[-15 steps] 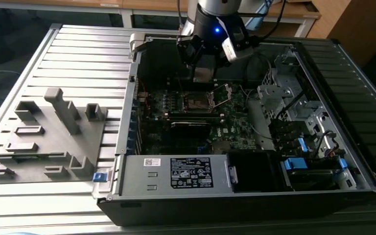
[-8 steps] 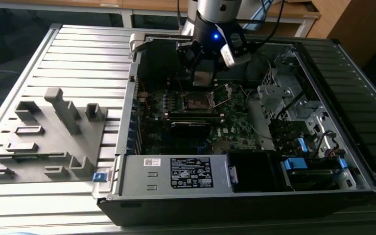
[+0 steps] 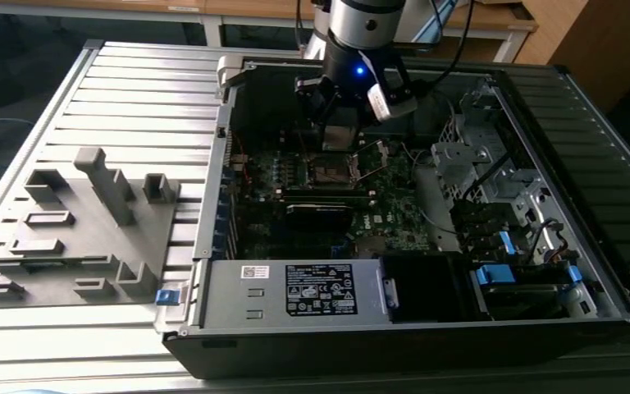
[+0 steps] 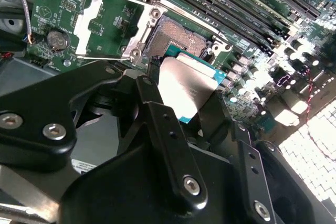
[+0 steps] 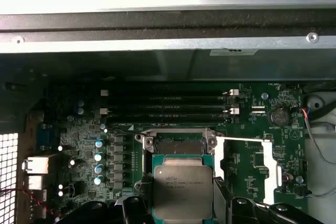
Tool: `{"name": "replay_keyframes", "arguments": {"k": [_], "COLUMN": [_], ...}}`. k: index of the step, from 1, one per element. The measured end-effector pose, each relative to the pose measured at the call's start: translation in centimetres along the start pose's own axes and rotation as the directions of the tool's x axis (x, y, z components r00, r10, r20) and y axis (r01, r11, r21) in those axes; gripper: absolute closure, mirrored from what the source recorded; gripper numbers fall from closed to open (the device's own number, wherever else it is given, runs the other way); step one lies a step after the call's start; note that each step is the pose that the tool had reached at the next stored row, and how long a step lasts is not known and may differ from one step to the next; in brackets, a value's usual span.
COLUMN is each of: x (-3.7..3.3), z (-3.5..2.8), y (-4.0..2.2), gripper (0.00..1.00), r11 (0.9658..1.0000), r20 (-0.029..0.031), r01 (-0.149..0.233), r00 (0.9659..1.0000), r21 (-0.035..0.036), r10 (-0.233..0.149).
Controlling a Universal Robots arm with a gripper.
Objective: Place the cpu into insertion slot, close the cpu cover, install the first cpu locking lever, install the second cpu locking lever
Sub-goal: 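Place the cpu into insertion slot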
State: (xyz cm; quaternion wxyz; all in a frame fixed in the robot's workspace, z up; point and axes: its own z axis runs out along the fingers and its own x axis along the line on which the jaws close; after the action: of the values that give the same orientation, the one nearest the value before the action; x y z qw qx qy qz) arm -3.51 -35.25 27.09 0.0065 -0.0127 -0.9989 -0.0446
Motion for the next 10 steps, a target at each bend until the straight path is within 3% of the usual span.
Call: {"name": "replay_keyframes", "arguments": {"k": [10], "x": [-0.01], "z": [0.24], "y": [-0.02], "gripper": [0.46], "r11": [1.0000], "r20": [0.0004], "r01": [0.000], "r00": [1.0000], "r21": [0.0008], "r10": [0.000]}}
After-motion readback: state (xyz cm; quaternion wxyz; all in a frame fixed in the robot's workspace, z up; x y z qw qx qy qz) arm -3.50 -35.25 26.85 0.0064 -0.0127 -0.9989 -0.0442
